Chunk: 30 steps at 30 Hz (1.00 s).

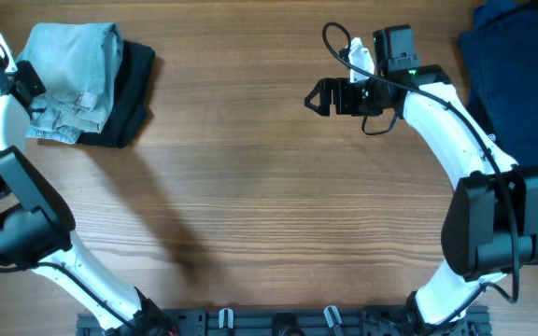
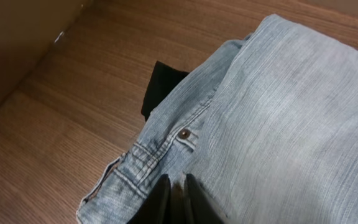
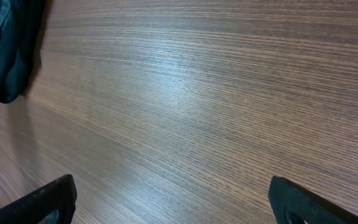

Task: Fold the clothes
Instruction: 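Open the left gripper and lift it off the stacked jeans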

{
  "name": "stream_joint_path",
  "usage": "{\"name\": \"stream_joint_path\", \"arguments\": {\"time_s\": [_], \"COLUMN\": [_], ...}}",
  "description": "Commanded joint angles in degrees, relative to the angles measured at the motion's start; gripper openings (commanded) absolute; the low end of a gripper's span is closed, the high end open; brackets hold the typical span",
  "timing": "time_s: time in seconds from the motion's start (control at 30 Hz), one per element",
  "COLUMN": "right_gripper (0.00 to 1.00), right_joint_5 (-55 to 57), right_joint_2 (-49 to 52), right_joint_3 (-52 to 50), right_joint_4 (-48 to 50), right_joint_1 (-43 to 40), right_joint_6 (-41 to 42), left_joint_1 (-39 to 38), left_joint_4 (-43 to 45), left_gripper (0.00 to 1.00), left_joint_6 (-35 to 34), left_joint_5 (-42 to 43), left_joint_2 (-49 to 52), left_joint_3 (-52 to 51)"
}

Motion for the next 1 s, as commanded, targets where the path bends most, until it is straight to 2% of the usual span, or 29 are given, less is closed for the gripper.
{"name": "stream_joint_path", "arguments": {"time_s": [0.0,0.13,0.27,0.43,0.67,0.73,0.8,0.9,0.97], "right_gripper": [1.0,1.0,1.0,1.0,1.0,1.0,1.0,1.0,1.0], "right_joint_5": [0.1,0.1,0.1,0.1,0.1,0.1,0.6,3.3,5.6], "right_joint_2": [-0.9,-0.9,-0.9,-0.9,-0.9,-1.0,-1.0,-1.1,-1.8], "right_joint_3": [0.0,0.0,0.0,0.0,0.0,0.7,2.6,8.3,14.6], "right_joint_4": [0.1,0.3,0.4,0.5,2.1,2.4,2.0,-1.1,-5.3], "right_joint_1": [0.0,0.0,0.0,0.0,0.0,-0.1,-0.2,-0.2,-0.1], "right_joint_6": [-1.2,-1.2,-1.2,-1.2,-1.4,-2.8,-3.8,-4.2,-6.6], "left_joint_1": [0.0,0.0,1.3,3.9,3.0,2.4,1.7,0.8,-0.4], "left_joint_4": [-0.9,-2.8,-4.2,-4.5,-4.0,-4.1,-4.7,-6.8,-8.0], "left_gripper": [0.11,0.13,0.11,0.1,0.11,0.17,0.3,0.41,0.55], "left_joint_6": [-1.8,-1.8,-2.3,-7.6,-9.4,-9.5,-9.5,-9.5,-9.5], "left_joint_5": [-0.5,-0.8,-0.8,-0.7,-0.5,0.5,2.8,7.0,10.1], "left_joint_2": [-0.3,1.2,3.0,5.2,1.4,-1.2,-4.8,-11.1,-16.5], "left_joint_3": [-0.3,-0.3,-0.3,-0.3,-0.3,-0.3,-0.3,-0.3,-0.3]}}
